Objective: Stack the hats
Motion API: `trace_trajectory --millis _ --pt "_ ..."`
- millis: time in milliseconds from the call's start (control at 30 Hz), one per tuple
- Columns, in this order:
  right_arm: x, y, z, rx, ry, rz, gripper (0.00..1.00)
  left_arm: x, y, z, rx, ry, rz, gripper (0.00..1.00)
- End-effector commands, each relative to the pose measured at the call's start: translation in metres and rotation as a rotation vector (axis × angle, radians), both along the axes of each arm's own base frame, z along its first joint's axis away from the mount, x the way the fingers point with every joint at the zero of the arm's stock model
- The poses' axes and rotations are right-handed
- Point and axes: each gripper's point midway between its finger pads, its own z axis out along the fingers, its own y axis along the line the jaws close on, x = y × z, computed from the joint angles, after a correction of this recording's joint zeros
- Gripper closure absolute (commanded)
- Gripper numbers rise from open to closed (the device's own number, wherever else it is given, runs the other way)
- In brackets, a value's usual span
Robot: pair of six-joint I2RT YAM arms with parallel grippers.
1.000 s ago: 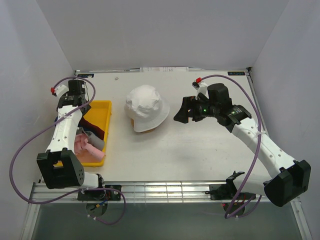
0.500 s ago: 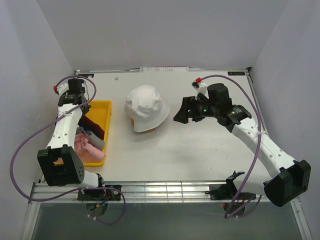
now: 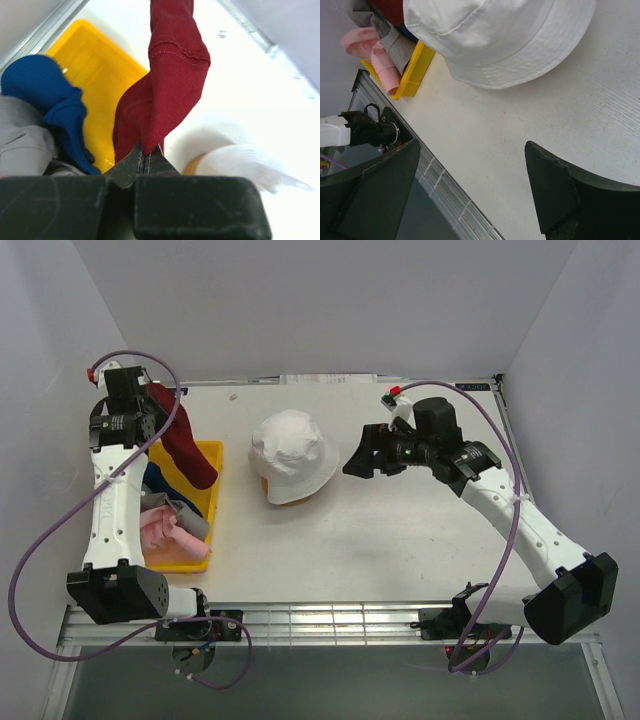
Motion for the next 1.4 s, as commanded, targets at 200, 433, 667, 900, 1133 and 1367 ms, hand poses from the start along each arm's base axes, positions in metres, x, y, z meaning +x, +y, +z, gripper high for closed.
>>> trace_trajectory --millis 200,433,667,900,1133,1367 --pt "0.008 0.019 0.047 0.131 -0.046 0.032 0.10 -0.001 -0.064 0.129 -0.142 -0.321 -0.321 1.00" --pt "0.012 0.039 0.089 0.293 -0.065 0.074 0.10 -0.013 -0.100 0.179 -0.257 -0.486 -0.472 1.00" --pt "0.031 0.060 0.138 0.471 -0.132 0.102 0.10 -0.028 -0.138 0.203 -0.424 -0.574 -0.641 1.00" --pt "0.038 0.081 0.174 0.684 -0.181 0.163 0.09 -0.046 -0.164 0.220 -0.532 -0.614 -0.761 1.00" --pt "0.056 0.103 0.183 0.777 -0.171 0.184 0.09 -0.059 -0.181 0.222 -0.640 -0.629 -0.845 1.00" --pt "0.065 0.128 0.183 0.832 -0.144 0.205 0.09 -0.067 -0.193 0.222 -0.730 -0.617 -0.887 1.00"
